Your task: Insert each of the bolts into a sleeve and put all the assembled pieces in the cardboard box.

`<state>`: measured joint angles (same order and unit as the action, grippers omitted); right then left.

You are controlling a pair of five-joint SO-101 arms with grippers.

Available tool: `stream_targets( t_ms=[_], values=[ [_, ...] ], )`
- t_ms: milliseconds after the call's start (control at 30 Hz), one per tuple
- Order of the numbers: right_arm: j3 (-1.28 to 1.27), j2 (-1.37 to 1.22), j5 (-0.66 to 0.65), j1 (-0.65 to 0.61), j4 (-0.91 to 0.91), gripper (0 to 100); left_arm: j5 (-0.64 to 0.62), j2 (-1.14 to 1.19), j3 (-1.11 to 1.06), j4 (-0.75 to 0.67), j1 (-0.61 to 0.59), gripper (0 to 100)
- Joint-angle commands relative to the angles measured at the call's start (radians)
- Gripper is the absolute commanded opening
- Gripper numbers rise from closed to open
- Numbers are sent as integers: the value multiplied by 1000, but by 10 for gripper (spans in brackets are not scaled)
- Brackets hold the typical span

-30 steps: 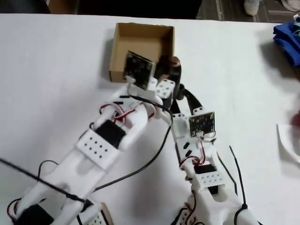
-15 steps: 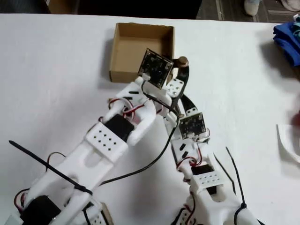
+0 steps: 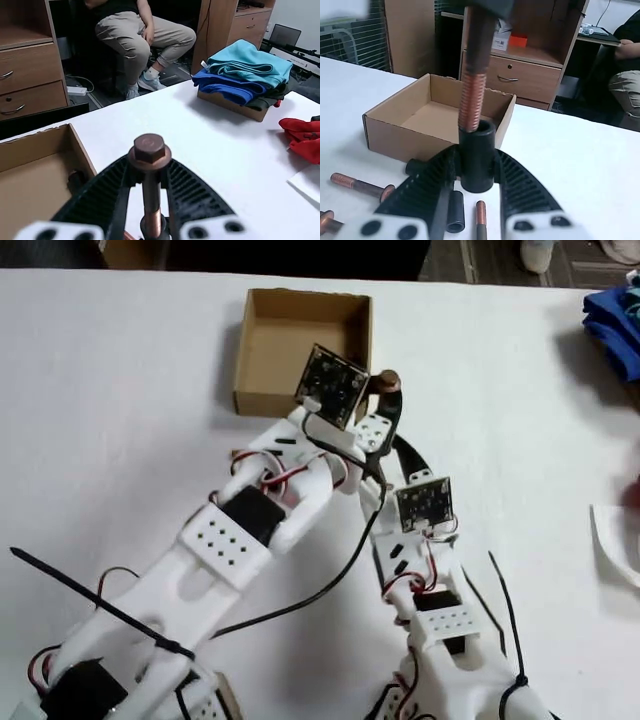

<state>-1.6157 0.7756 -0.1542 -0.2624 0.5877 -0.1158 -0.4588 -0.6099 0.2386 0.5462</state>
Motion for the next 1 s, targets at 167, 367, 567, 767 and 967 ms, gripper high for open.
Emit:
stream_targets(
  t_ms=[167, 367, 567, 767, 967],
  values=[
    [9, 39, 9, 8, 4, 20, -11, -60, 54, -55, -3, 26],
    [11, 39, 9, 8, 4, 20, -12, -38, 53, -100, -5, 26],
    [11, 39, 9, 8, 4, 20, -77, 32, 70, -103, -26, 26],
    [11, 39, 57, 15, 4, 20, -86, 41, 68, -101, -26, 26],
    [11, 39, 78, 15, 4, 20, -87, 43, 64, -94, -26, 26]
  ],
)
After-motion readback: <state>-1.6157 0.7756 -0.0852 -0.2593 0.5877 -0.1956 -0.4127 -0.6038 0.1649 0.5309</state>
